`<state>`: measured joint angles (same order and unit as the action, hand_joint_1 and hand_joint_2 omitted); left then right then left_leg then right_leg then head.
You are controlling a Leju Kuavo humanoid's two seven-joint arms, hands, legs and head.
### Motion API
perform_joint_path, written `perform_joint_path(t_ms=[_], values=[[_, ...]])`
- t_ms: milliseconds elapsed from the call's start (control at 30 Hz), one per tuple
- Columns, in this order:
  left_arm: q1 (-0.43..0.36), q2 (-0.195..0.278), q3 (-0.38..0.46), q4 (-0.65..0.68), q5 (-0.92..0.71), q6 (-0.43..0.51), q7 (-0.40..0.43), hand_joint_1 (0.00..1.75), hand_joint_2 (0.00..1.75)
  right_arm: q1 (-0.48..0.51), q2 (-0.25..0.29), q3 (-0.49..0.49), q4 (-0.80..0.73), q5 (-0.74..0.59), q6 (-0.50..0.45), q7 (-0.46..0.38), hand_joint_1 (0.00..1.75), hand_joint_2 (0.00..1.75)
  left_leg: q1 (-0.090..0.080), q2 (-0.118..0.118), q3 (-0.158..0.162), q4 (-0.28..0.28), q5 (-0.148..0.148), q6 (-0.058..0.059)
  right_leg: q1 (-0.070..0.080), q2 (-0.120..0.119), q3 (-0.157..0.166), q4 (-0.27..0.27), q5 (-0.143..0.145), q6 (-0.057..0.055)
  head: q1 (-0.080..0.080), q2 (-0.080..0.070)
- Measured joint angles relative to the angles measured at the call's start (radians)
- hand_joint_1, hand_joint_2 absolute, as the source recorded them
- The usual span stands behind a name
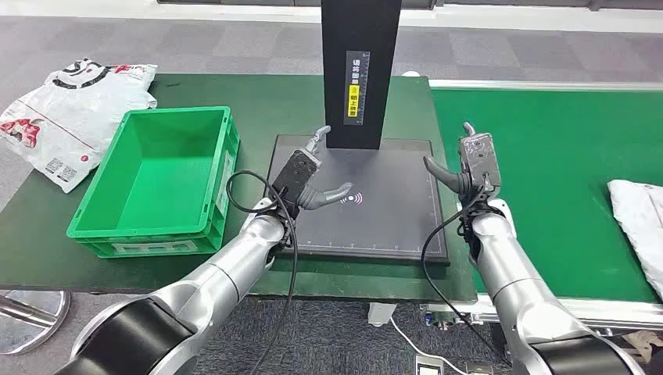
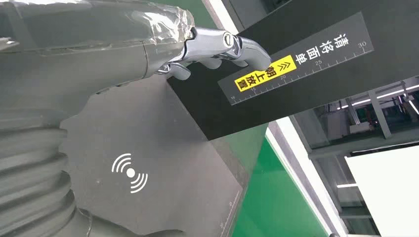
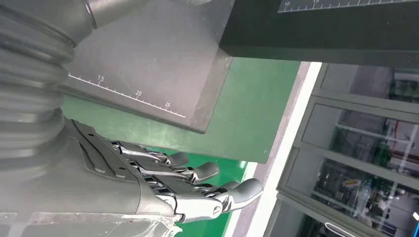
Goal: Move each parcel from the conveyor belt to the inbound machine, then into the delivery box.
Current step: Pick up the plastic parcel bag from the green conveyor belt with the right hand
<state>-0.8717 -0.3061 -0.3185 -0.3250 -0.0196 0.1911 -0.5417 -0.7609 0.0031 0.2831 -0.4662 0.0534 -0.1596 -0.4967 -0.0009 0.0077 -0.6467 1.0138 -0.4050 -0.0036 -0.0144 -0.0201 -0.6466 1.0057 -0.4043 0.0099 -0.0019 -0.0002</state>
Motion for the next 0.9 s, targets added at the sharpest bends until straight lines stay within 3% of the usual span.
perform_joint_path(t_ms=[300, 500, 600, 667, 733, 833, 900], values=[[0.000, 0.003, 0.000, 0.000, -0.004, 0.002, 0.001, 0.00, 1.75, 0.000, 0.008, 0.000, 0.002, 0.004, -0.024, -0.001, 0.00, 1.75, 0.000, 0.000, 0.000, 0.000, 0.000, 0.000, 0.000, 0.000, 0.000, 0.000, 0.000, 0.000, 0.000, 0.000], [0.002, -0.011, 0.000, 0.000, -0.006, 0.026, 0.010, 0.00, 1.75, 0.021, -0.012, 0.000, 0.002, 0.029, -0.147, -0.015, 0.00, 1.75, 0.000, -0.001, 0.000, 0.000, 0.000, 0.000, 0.000, -0.001, 0.000, -0.001, 0.000, 0.000, 0.000, 0.000], [0.004, -0.024, 0.000, 0.001, -0.005, 0.038, 0.017, 0.00, 1.75, 0.035, -0.038, 0.000, 0.002, 0.057, -0.255, -0.021, 0.00, 1.75, 0.000, -0.001, 0.000, 0.000, 0.000, 0.000, 0.000, -0.001, 0.000, -0.001, 0.000, 0.001, 0.000, 0.000], [0.006, -0.033, 0.000, 0.000, 0.004, 0.049, 0.022, 0.00, 1.75, 0.045, -0.056, 0.000, 0.004, 0.136, -0.379, 0.000, 0.00, 1.75, -0.001, -0.001, 0.000, 0.000, 0.000, 0.000, -0.001, -0.001, 0.000, -0.002, 0.000, 0.001, 0.000, 0.000], [0.010, -0.038, 0.000, 0.000, 0.016, 0.058, 0.021, 0.00, 1.75, 0.066, -0.069, -0.018, -0.005, 0.323, -0.490, 0.050, 0.00, 1.75, -0.001, -0.002, 0.000, 0.000, -0.001, 0.001, -0.001, 0.000, 0.000, -0.002, 0.000, 0.001, 0.000, 0.000], [0.015, -0.042, 0.000, 0.000, 0.025, 0.064, 0.019, 0.00, 1.75, 0.107, -0.078, -0.100, -0.041, 0.624, -0.538, 0.113, 0.00, 1.75, -0.001, -0.001, 0.000, 0.000, -0.001, 0.001, -0.001, 0.000, 0.000, -0.002, -0.001, 0.001, 0.000, 0.000], [0.016, -0.046, 0.000, 0.000, 0.028, 0.065, 0.018, 0.00, 1.75, 0.123, -0.079, -0.145, -0.056, 0.669, -0.539, 0.126, 0.00, 1.75, -0.001, -0.001, 0.000, 0.000, -0.001, 0.001, 0.000, 0.000, 0.000, -0.002, -0.001, 0.001, 0.000, 0.000]])
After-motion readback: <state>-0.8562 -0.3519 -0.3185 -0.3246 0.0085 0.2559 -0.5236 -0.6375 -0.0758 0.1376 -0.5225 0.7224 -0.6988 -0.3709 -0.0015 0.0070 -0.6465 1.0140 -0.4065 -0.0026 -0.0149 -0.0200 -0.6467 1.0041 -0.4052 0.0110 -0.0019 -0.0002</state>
